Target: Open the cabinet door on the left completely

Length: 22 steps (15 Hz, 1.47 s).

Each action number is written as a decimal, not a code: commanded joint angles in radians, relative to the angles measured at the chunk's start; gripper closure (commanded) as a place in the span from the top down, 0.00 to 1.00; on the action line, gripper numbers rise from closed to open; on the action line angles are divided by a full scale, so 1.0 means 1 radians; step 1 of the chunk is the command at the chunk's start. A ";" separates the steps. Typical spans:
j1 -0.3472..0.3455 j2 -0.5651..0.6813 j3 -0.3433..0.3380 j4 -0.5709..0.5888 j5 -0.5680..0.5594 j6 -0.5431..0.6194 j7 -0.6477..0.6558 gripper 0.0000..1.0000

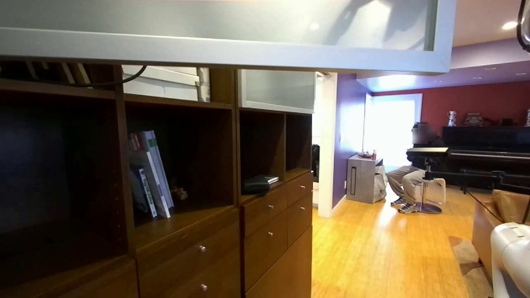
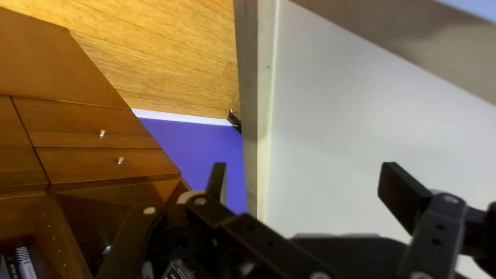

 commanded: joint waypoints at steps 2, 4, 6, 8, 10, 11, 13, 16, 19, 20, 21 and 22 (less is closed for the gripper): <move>0.013 0.006 -0.008 0.007 -0.007 0.002 0.000 1.00; 0.025 0.041 -0.003 0.055 -0.027 -0.024 -0.063 1.00; 0.038 0.067 0.004 0.099 -0.036 -0.041 -0.114 1.00; 0.052 0.091 0.011 0.134 -0.043 -0.055 -0.155 1.00; 0.072 0.122 0.021 0.176 -0.042 -0.074 -0.201 1.00; 0.081 0.135 0.024 0.192 -0.038 -0.081 -0.221 1.00; 0.097 0.167 0.040 0.238 -0.050 -0.094 -0.258 1.00; 0.118 0.216 0.066 0.308 -0.084 -0.114 -0.318 1.00; 0.139 0.267 0.090 0.376 -0.126 -0.126 -0.388 1.00; 0.147 0.282 0.098 0.397 -0.144 -0.126 -0.414 1.00; 0.154 0.298 0.105 0.421 -0.162 -0.128 -0.441 1.00; 0.162 0.313 0.112 0.442 -0.180 -0.128 -0.471 1.00</move>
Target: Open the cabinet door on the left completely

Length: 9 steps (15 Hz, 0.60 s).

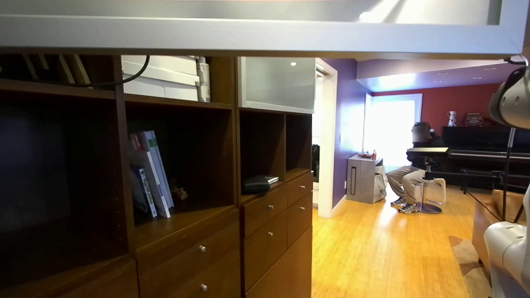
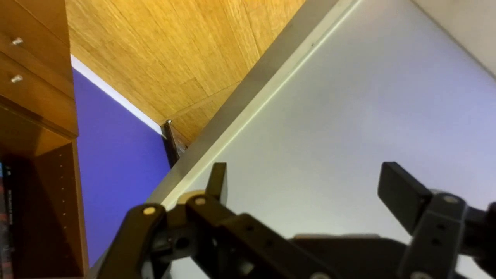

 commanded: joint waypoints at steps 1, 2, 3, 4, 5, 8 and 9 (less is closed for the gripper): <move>0.038 0.089 0.029 0.136 -0.082 -0.035 -0.089 1.00; 0.046 0.103 0.035 0.157 -0.095 -0.037 -0.115 1.00; 0.039 0.108 0.049 0.165 -0.100 -0.035 -0.147 1.00; 0.044 0.122 0.056 0.185 -0.110 -0.037 -0.170 1.00; 0.045 0.134 0.065 0.202 -0.116 -0.039 -0.195 1.00; 0.052 0.176 0.095 0.256 -0.134 -0.053 -0.267 1.00; 0.055 0.189 0.104 0.273 -0.137 -0.060 -0.292 1.00</move>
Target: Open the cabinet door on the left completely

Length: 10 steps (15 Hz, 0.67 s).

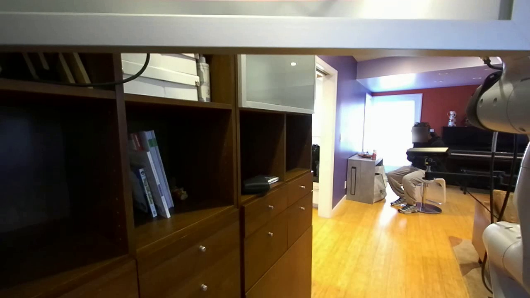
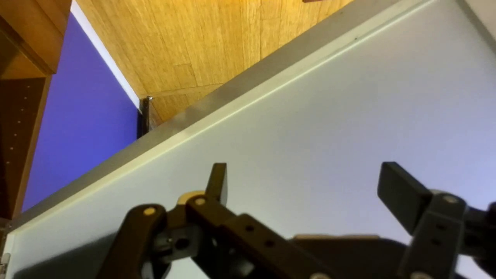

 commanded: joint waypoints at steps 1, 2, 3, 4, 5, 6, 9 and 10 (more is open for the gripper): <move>0.029 0.084 0.041 0.124 -0.042 -0.052 -0.084 1.00; 0.033 0.100 0.051 0.143 -0.044 -0.061 -0.112 1.00; 0.039 0.115 0.060 0.164 -0.049 -0.071 -0.136 1.00; 0.044 0.130 0.068 0.180 -0.052 -0.079 -0.157 1.00; 0.049 0.144 0.078 0.198 -0.057 -0.089 -0.176 1.00; 0.055 0.157 0.086 0.214 -0.059 -0.099 -0.197 1.00; 0.079 0.194 0.112 0.260 -0.082 -0.099 -0.260 1.00; 0.089 0.202 0.120 0.272 -0.098 -0.094 -0.276 1.00</move>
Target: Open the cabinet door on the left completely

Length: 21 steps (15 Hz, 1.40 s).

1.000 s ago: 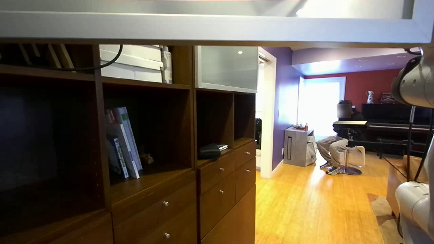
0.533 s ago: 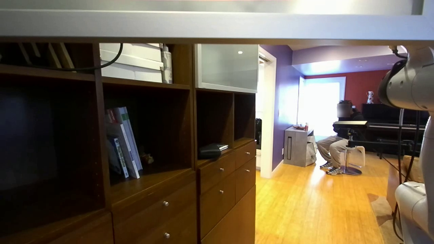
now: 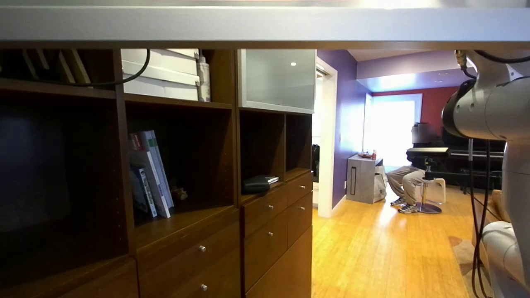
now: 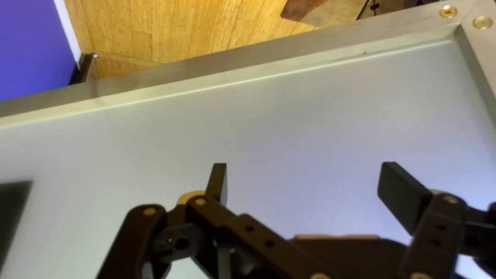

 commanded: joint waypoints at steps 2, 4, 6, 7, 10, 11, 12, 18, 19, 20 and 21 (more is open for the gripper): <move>0.060 0.074 0.042 0.115 -0.082 0.000 -0.066 1.00; 0.074 0.086 0.050 0.132 -0.079 0.026 -0.067 1.00; 0.087 0.098 0.050 0.139 -0.072 0.095 -0.038 1.00; 0.089 0.113 0.054 0.150 -0.043 0.109 -0.011 1.00; 0.108 0.145 0.066 0.167 -0.030 0.168 0.042 1.00; 0.113 0.162 0.073 0.179 -0.021 0.175 0.054 1.00; 0.119 0.176 0.078 0.186 -0.016 0.183 0.068 1.00; 0.118 0.204 0.098 0.170 0.020 0.180 0.099 1.00; 0.125 0.216 0.103 0.179 0.020 0.183 0.113 1.00; 0.130 0.224 0.105 0.185 0.020 0.185 0.120 1.00; 0.133 0.228 0.106 0.189 0.020 0.186 0.123 1.00</move>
